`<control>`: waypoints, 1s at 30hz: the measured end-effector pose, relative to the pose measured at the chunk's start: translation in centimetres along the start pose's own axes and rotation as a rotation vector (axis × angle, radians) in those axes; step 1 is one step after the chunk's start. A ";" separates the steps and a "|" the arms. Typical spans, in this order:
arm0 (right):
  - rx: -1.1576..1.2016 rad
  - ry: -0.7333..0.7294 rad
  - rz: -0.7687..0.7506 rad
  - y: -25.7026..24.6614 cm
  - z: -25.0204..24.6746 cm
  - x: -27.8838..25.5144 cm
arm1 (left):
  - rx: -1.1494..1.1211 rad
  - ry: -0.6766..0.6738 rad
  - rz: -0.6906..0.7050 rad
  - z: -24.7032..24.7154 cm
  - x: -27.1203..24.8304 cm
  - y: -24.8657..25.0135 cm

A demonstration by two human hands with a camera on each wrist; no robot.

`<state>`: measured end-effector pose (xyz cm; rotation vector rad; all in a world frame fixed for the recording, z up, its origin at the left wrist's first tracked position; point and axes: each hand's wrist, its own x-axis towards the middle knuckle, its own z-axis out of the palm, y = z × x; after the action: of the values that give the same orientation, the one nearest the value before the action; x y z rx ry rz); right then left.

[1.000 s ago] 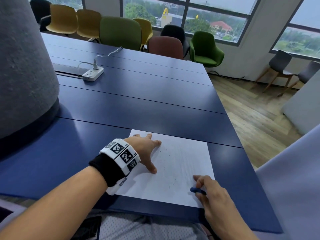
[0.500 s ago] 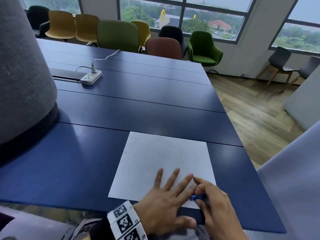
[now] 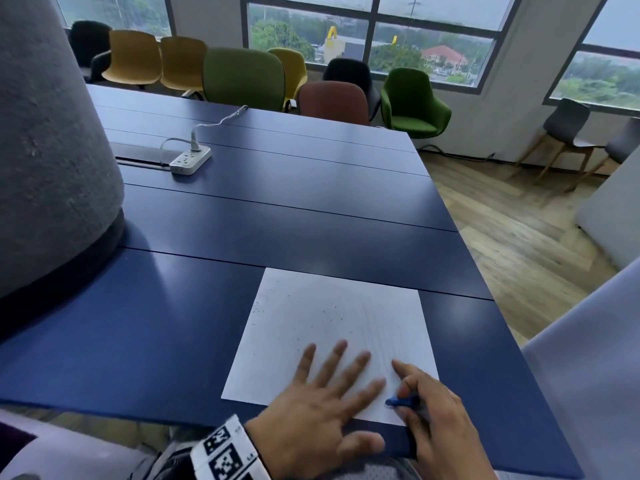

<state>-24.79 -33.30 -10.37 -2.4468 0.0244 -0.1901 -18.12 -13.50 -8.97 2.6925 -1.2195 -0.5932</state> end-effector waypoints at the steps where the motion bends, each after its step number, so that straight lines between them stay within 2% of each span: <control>1: -0.002 -0.001 -0.007 0.0 0.0 0.1 | -0.006 -0.029 0.016 -0.4 0.0 0.5; 3: 0.002 -0.004 -0.013 0.2 0.0 0.2 | 0.011 0.007 -0.063 0.4 -0.2 -0.8; 6: -0.001 -0.006 -0.021 0.4 0.1 0.3 | -0.019 0.049 -0.334 -0.1 -1.5 -3.2; 7: -0.001 -0.007 -0.020 0.4 0.1 0.3 | -0.039 0.024 -0.421 -0.1 -1.6 -3.9; 8: 0.002 -0.006 -0.021 0.4 0.2 0.2 | -0.035 0.064 -0.456 0.0 -1.8 -4.2; 10: 0.008 0.000 -0.023 0.5 0.2 0.1 | 0.000 0.036 -0.425 0.1 -2.1 -3.7; 11: 0.009 0.004 -0.026 0.6 0.2 0.1 | 0.053 0.096 -0.327 0.3 -1.9 -2.9; 12: 0.012 0.006 -0.033 0.7 0.3 0.1 | 0.039 0.035 -0.205 0.1 -2.1 -2.3; 13: 0.015 0.009 -0.039 0.8 0.3 0.1 | 0.036 0.079 -0.093 0.6 -2.0 -2.2; 14: 0.019 0.013 -0.044 0.8 0.4 0.2 | -0.026 0.006 -0.135 0.4 -2.3 -2.1; 15: 0.020 0.016 -0.045 0.8 0.5 0.2 | -0.063 -0.033 -0.253 -0.3 -2.8 -2.4; 17: 0.021 0.020 -0.045 0.9 0.5 0.2 | -0.041 -0.051 -0.463 -1.5 -3.3 -4.3; 19: 0.028 0.019 -0.049 1.0 0.6 0.2 | -0.009 -0.067 -0.581 -3.3 -3.6 -5.9; 21: 0.025 0.022 -0.053 1.1 0.6 0.3 | 0.014 -0.079 -0.568 -5.4 -2.8 -7.0; 24: 0.043 0.026 -0.056 1.2 0.7 0.3 | 0.119 -0.094 -0.463 -7.6 0.0 -7.1; 27: 0.073 0.032 -0.054 1.5 0.8 0.4 | 0.226 -0.110 -0.333 -7.6 3.4 -5.6; 30: 0.088 0.036 -0.051 2.0 1.0 0.4 | 0.291 -0.144 -0.146 -5.9 5.8 -3.4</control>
<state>-24.20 -34.23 -12.28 -2.3581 -0.0301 -0.2526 -9.97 -15.81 -6.23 3.0489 -1.2367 -0.6884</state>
